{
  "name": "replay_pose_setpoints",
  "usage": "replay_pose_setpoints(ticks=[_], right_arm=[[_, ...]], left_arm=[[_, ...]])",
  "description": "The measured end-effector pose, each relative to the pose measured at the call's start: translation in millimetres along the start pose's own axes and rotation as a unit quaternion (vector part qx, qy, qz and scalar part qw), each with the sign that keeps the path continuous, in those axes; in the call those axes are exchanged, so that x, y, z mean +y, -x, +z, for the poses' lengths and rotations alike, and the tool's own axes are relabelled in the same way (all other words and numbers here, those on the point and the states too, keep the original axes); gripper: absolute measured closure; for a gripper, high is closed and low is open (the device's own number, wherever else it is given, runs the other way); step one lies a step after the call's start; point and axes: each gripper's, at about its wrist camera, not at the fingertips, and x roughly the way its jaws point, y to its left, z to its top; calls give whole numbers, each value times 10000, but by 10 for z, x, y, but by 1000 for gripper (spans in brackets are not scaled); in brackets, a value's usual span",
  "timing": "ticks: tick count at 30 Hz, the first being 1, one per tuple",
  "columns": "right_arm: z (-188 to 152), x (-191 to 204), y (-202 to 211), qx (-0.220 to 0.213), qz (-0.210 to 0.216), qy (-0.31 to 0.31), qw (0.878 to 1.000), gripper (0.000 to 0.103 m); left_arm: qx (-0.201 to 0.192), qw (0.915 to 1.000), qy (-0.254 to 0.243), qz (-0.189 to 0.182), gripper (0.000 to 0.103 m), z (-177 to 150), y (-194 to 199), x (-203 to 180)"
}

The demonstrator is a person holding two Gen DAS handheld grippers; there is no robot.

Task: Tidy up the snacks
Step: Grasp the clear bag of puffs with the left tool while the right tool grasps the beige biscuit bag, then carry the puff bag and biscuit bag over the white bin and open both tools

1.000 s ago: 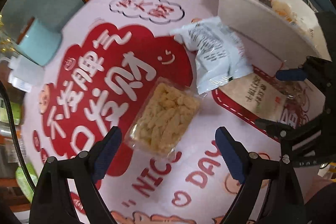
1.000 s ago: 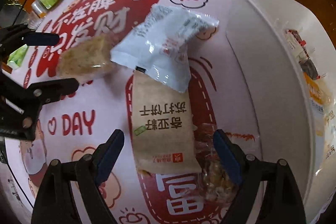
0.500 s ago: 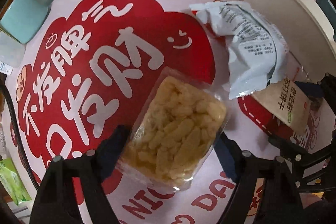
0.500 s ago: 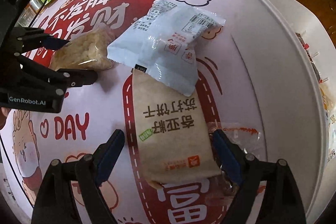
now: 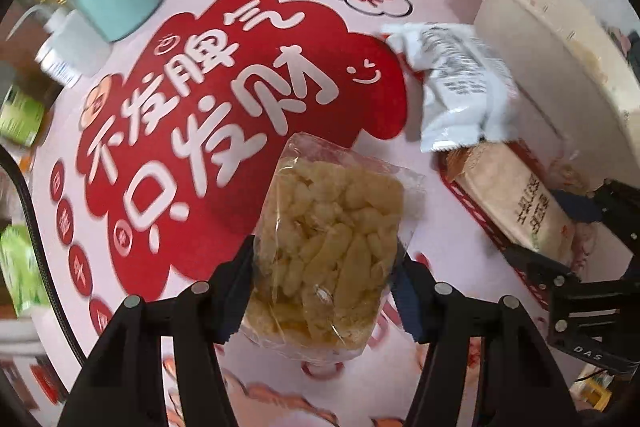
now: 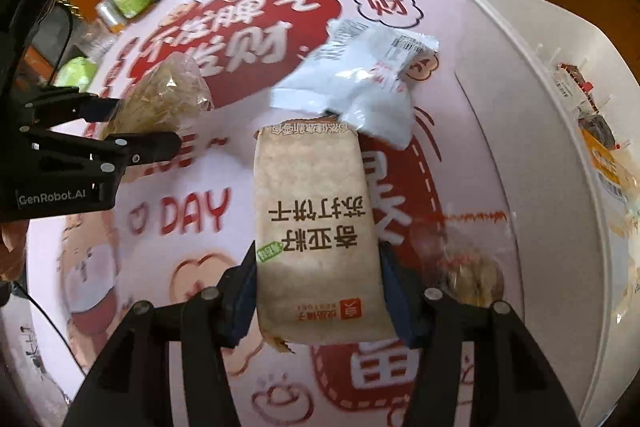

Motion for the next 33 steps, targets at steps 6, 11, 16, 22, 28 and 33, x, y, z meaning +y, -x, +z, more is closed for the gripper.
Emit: replay_pose_setpoints(ticks=[6,11,16,22,28,33], right_arm=[[-172,1,398,-244,412,53,9988,48],[-311,-106,744,-450,659,112,9968,48],[-384,-383,1090,-674,711,136,9951,48],[-446,-885,1423,-951,612,1,9936,48],[-416,-1450,1680,-1249,313,-257,9913,47],[-349,-1878,1884,-1530,-67,-504,9869,47]], left_arm=[[-270,9989,391,-34,43,-289,512,-168],[-533,9955,775,-105,43,-473,894,-394],[-827,9912,1018,-169,43,-525,1256,-753],[-1182,9873,1019,-285,43,-308,1545,-1321],[-1484,9851,830,-259,43,135,1632,-1912],[-1770,9812,710,-286,43,553,1686,-2369]])
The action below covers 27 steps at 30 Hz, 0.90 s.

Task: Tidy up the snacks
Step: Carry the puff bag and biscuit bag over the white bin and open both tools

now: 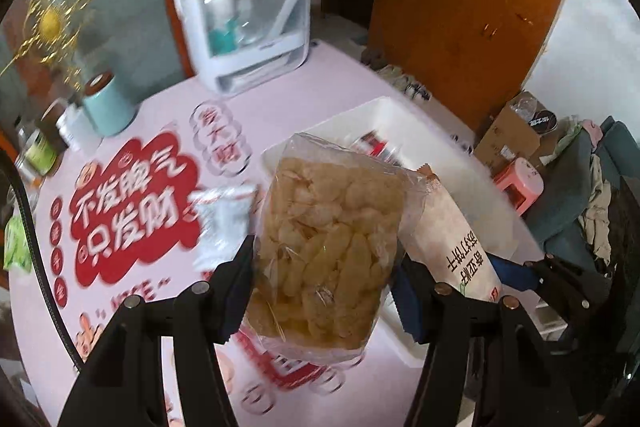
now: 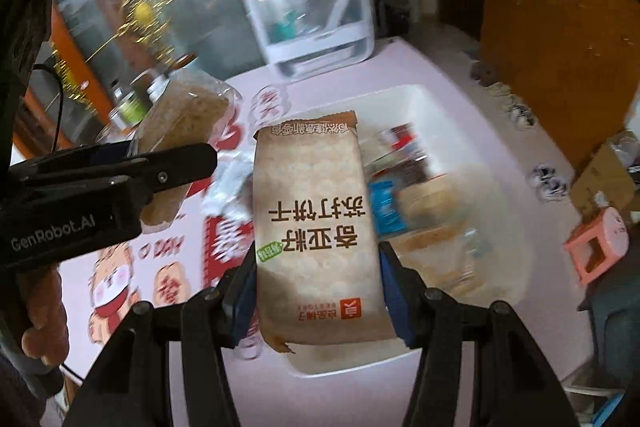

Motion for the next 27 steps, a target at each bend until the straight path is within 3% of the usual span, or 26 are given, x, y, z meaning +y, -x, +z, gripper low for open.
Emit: replay_pose_setpoints(ticks=[10,20,21,24,27], right_arm=[[255,-471,46,-302,-540,-150,9980,47],[357,-638,-364,56,-887,-111,9960,47],[363,-651,-403,88,-907,-107,9958,45],[352,-673,-454,87,-1009,-77,9948,19],[329,-686,-425,-10,-976,-50,9952,17]], left_arm=[[-184,9997,108,80,43,480,-331,-519],[-21,9990,189,399,39,685,-739,-642],[1,9988,186,446,35,697,-769,-646],[-20,9980,193,598,12,712,-830,-627],[40,9982,230,553,11,719,-863,-579]])
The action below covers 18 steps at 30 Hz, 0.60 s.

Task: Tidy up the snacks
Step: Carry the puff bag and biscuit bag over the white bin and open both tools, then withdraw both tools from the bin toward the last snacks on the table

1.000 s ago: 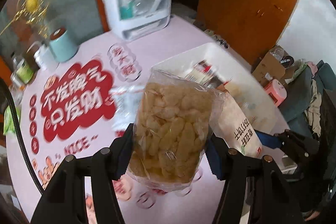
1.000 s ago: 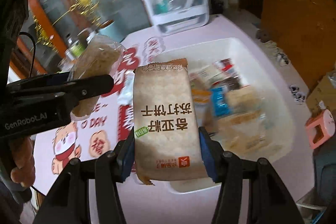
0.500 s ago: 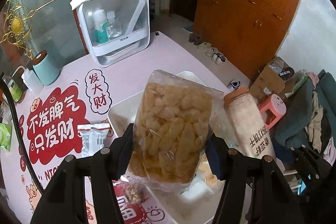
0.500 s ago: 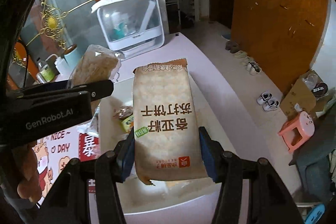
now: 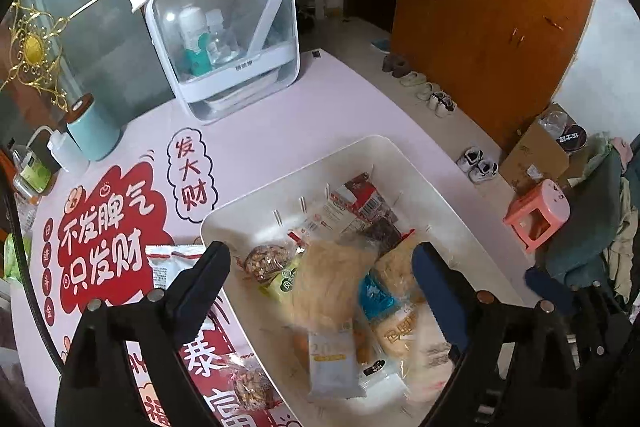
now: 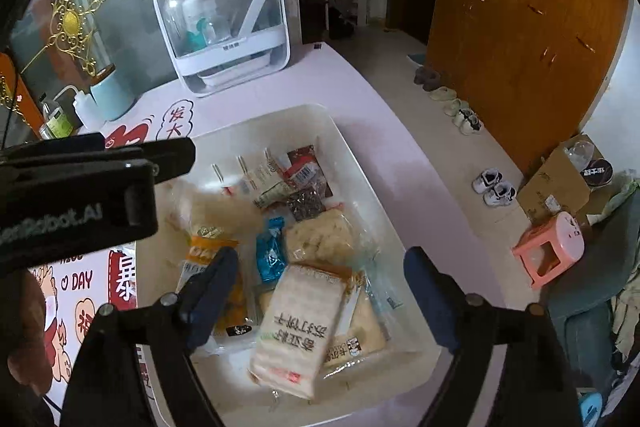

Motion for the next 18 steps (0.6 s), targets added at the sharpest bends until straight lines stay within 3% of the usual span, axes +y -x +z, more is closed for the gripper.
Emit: replay_pose_setpoints(ticks=[18], right_arm=[[-110,177,108,94,96,83,9999,17]], left_arm=[[169,9998,60,53,10,-137,68,153]])
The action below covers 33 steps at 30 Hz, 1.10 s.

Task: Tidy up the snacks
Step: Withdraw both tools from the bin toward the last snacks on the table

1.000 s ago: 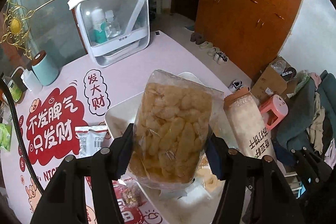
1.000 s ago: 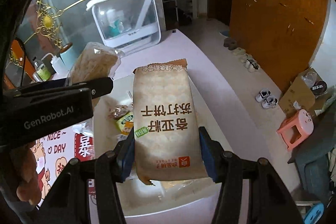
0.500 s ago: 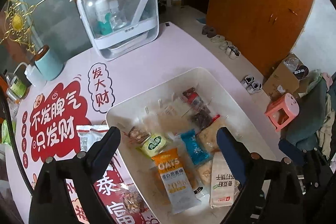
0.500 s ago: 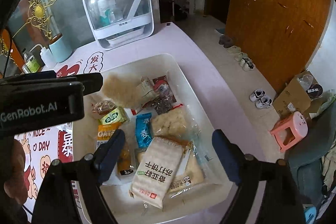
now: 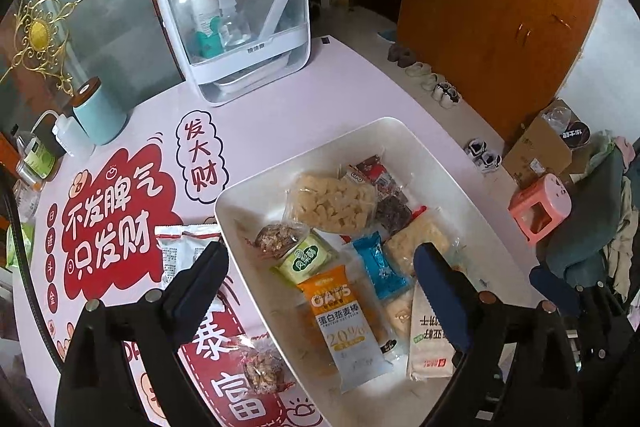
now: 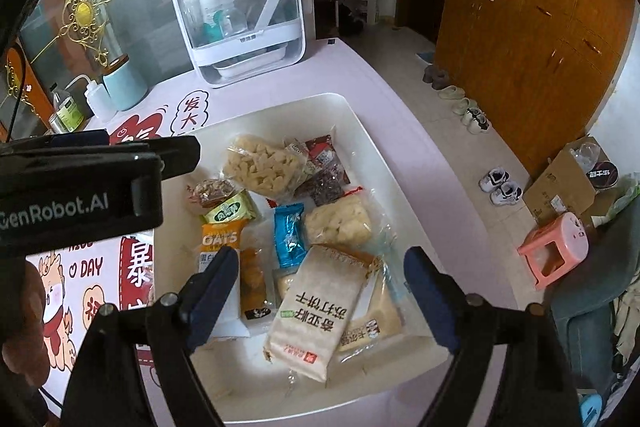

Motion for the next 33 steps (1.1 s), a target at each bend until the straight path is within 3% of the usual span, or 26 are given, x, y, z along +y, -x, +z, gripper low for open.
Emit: replay_pose_setpoints(ticks=[15,26,33], right_arm=[[-182,431,139,77,139,76,9998,17],[-176,1106,325,-62,500,241,9984,17],[-284,1615,232,-50,784,352,9963,17]], left_arm=[[104,9998,-117,134,10,-347,230,438],[26,9958,-564,728,10,-355,592,1343],[92,9930,-688,952,10,-231,542,1910]])
